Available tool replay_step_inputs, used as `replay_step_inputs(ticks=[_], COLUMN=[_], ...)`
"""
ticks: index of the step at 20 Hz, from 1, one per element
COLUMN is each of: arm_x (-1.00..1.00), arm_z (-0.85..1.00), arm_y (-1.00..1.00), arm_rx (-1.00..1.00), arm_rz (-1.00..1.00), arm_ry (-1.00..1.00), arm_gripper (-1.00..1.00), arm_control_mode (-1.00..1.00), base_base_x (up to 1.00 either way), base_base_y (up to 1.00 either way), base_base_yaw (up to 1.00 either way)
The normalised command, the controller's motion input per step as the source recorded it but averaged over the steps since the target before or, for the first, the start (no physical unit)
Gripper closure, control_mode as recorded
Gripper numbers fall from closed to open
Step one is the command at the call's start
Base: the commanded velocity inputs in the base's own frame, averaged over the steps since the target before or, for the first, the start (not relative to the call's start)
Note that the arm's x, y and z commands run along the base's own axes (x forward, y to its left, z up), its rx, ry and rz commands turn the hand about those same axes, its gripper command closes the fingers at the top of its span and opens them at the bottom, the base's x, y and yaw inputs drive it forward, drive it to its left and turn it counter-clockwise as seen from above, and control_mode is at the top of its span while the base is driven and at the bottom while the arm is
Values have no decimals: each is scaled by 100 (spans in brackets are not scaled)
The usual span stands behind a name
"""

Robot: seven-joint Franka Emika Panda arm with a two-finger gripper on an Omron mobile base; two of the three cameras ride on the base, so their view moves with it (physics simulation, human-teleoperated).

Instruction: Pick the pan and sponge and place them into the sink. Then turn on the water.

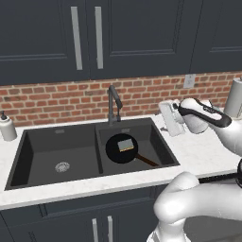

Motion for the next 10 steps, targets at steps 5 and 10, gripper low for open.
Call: replay_step_inputs(ticks=[5,10], arm_x=[7,10], arm_z=[-16,-19], arm_y=[11,18], arm_rx=[15,14], arm_rz=[0,0], arm_ry=[10,9], arm_gripper=[-100,-100], arm_control_mode=[-100,-100], base_base_x=[0,0], base_base_y=[0,0], base_base_yaw=[0,0])
